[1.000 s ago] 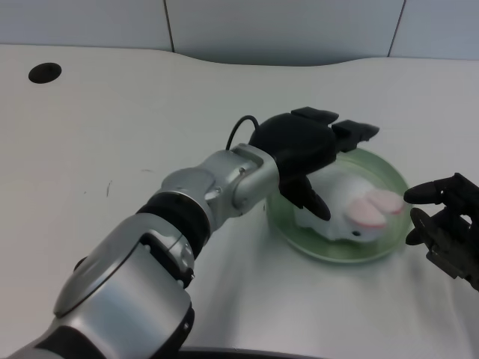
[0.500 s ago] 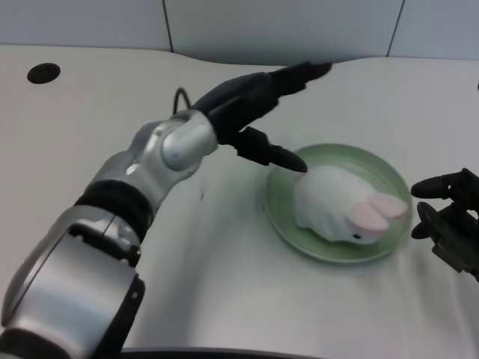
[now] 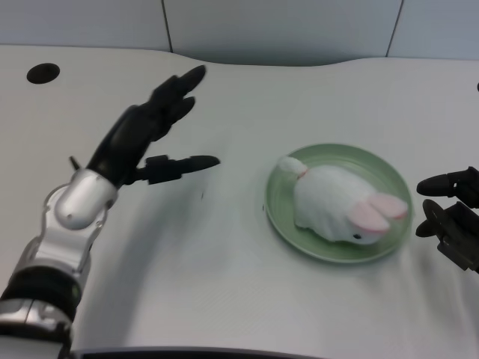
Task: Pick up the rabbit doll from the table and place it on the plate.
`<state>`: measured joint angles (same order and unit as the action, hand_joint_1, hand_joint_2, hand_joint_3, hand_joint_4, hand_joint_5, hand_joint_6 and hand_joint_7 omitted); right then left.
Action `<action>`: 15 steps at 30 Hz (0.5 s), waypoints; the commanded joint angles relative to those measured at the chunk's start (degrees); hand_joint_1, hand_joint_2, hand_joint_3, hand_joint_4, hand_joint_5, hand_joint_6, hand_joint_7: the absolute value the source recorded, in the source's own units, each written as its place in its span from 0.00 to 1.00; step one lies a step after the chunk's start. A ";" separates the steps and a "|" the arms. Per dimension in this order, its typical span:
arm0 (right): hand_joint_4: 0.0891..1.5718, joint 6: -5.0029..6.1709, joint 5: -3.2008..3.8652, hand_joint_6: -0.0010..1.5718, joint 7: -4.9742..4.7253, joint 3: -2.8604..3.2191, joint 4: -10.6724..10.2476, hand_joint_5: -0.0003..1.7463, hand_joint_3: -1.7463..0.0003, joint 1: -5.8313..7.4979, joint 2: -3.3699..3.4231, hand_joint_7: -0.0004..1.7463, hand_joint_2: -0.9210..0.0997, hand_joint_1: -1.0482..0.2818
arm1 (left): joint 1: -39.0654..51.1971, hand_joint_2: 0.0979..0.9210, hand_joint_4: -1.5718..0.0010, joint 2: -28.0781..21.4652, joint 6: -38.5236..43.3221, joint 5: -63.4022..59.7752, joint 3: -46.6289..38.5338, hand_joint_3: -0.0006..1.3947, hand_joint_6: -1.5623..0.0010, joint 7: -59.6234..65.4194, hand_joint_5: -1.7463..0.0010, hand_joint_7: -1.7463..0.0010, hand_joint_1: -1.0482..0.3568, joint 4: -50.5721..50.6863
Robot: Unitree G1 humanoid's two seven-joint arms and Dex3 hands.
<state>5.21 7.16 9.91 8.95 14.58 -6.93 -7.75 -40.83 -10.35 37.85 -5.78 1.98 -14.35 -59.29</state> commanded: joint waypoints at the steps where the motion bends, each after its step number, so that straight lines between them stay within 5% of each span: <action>1: 0.18 0.60 1.19 0.23 0.92 1.27 1.19 0.95 0.73 -0.74 -1.33 0.74 0.00 0.60 | 6.92 1.00 0.75 -1.84 -2.13 2.43 -1.95 0.06 0.82 -0.23 0.79 0.96 0.50 7.06; 4: 0.17 0.07 1.33 0.23 1.16 1.51 1.08 0.95 0.73 -0.87 -1.59 0.74 0.00 0.59 | 11.76 1.00 0.73 -2.73 -6.87 2.98 -2.31 0.09 0.71 -0.14 0.64 0.96 0.48 13.67; 11: 0.17 -0.52 1.43 0.23 0.88 1.82 1.16 0.95 0.73 -1.16 -1.59 0.74 0.00 0.58 | 17.30 1.00 0.72 -2.85 -13.13 4.79 -3.23 0.10 0.67 -1.58 0.61 0.96 0.47 20.12; 12: 0.17 -0.67 1.64 0.23 0.78 2.05 1.31 0.94 0.73 -1.35 -1.53 0.74 0.00 0.59 | 19.40 1.00 0.68 -2.88 -14.64 6.22 -3.84 0.10 0.59 -2.71 0.45 0.91 0.46 20.81; 15: 0.17 -0.15 1.72 0.22 0.85 2.36 2.02 0.95 0.72 -1.73 -1.62 0.74 0.00 0.59 | 22.43 1.00 0.65 -3.07 -18.62 9.91 -5.04 0.10 0.52 -6.21 0.23 0.85 0.44 22.15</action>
<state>5.08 8.51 10.87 10.99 15.94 -8.33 -8.71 -20.28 -12.28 20.80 2.82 -2.20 -19.25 -37.57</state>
